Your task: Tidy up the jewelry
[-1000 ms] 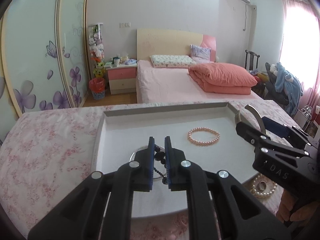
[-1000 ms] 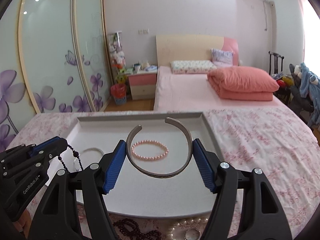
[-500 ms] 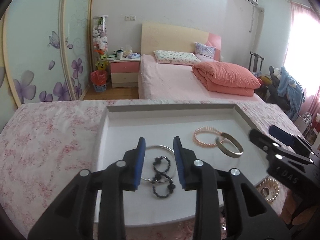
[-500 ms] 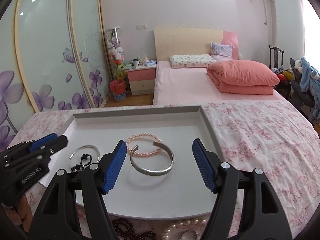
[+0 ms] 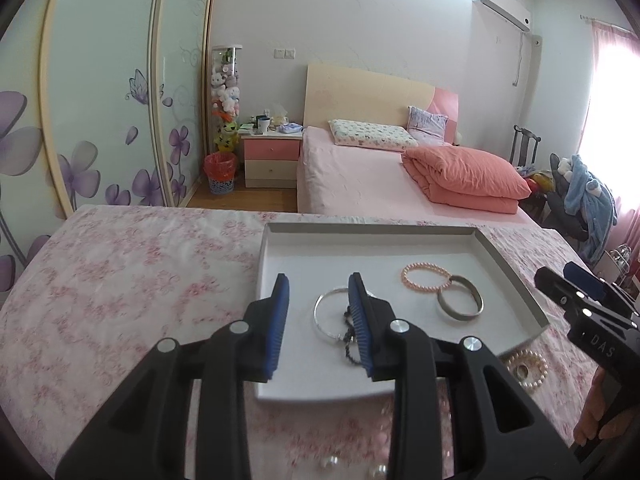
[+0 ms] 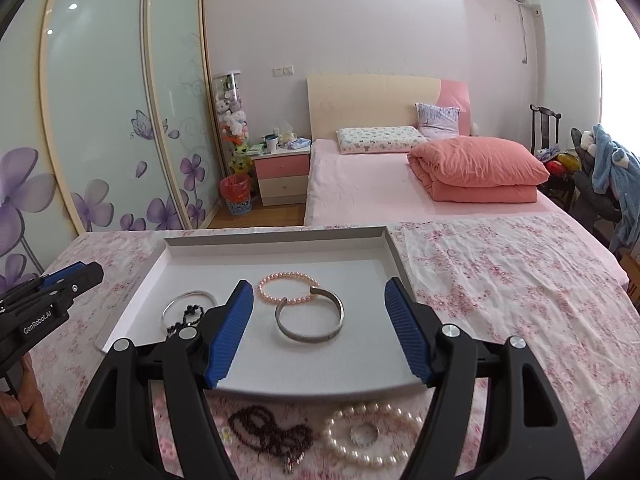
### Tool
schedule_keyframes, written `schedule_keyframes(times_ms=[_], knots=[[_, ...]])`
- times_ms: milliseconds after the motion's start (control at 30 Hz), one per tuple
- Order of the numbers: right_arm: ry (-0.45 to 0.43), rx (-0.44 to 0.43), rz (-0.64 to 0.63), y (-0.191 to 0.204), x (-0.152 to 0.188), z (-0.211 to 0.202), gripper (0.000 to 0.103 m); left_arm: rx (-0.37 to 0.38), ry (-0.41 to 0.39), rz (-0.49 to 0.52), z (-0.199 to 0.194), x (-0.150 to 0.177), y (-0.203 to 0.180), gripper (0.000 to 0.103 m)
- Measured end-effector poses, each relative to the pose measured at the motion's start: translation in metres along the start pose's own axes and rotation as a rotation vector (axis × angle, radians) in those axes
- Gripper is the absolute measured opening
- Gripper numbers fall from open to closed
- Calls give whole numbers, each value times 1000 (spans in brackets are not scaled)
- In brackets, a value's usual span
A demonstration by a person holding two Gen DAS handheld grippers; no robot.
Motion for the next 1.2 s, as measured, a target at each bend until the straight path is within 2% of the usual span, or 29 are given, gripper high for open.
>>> schedule_keyframes(times_ms=[233, 333, 400, 533, 800, 967, 1100, 1200], knots=[[48, 58, 1, -24, 22, -24, 69, 9, 27, -12, -33, 22, 13, 36], [114, 83, 9, -38, 41, -26, 68, 18, 55, -18, -45, 38, 20, 37], [151, 87, 10, -44, 51, -24, 64, 22, 73, -19, -51, 48, 24, 39], [237, 69, 6, -49, 71, -18, 60, 24, 111, -13, -55, 65, 26, 42], [290, 105, 29, -53, 75, 2, 36, 27, 149, -16, -52, 77, 27, 43], [344, 132, 28, -57, 79, 19, 26, 31, 161, -9, -49, 81, 25, 43], [344, 138, 2, -52, 81, 16, 15, 34, 166, -4, -48, 82, 24, 43], [348, 125, -22, -43, 86, 5, 11, 41, 171, -2, -46, 82, 24, 44]])
Point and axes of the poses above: each gripper's, at about its wrist camera, not at the fingertips, and z roughly the way its jaws point, y to its left, x to its underside, the point moved 1 cm from there along z, roughly the way its jaws point, and after that the axes turned 9 degrees about -y, right-handed, at the moved point
